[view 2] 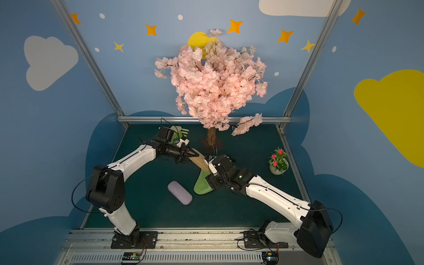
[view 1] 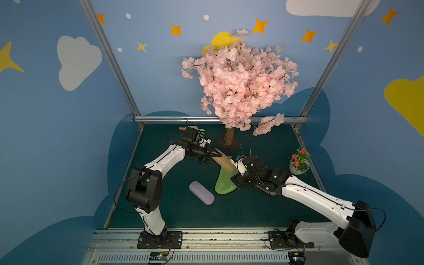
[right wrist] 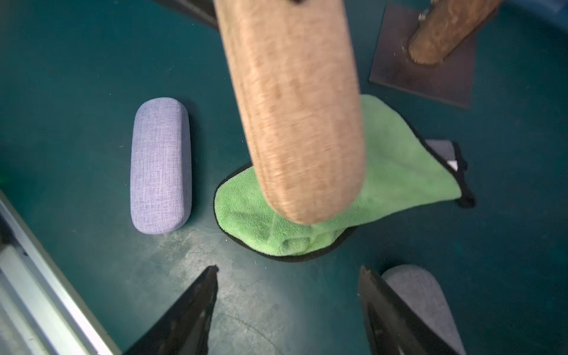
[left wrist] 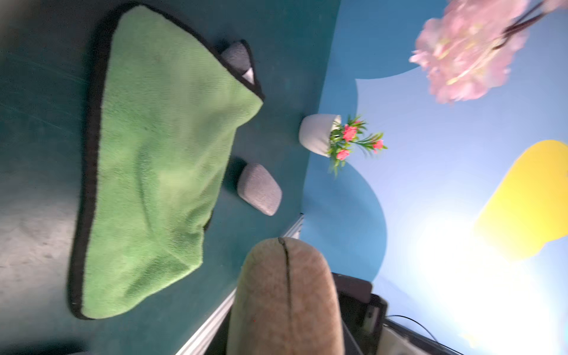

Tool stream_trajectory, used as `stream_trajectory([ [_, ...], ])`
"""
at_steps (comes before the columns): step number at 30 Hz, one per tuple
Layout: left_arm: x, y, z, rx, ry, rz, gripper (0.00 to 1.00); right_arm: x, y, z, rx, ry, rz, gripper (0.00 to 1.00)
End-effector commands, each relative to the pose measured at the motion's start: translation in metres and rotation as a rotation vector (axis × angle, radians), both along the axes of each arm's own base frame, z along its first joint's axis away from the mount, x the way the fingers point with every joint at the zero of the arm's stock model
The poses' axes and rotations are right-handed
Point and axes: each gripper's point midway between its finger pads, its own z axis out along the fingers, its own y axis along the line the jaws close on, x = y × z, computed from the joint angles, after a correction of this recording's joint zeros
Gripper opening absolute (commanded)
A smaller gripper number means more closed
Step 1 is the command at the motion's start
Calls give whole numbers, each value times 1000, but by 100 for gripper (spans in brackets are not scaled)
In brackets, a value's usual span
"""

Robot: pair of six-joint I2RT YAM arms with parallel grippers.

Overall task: Wipe the eyeglass case
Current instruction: Adjust the eyeglass case.

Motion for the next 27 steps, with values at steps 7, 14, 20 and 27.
stream_trajectory([
  [7, -38, -5, 48, -152, 120, -108, 6, 13, 25, 64, -72, -653, 111, 72],
  [14, -49, 0, 39, -118, 134, -127, 6, 7, 32, 92, -104, -814, 110, 71],
  [20, -50, 5, 29, -93, 145, -119, 5, 0, 29, 118, -89, -922, 77, 71],
  [27, -39, 16, 28, -105, 143, -81, 4, -9, 28, 119, -85, -934, 95, 73],
])
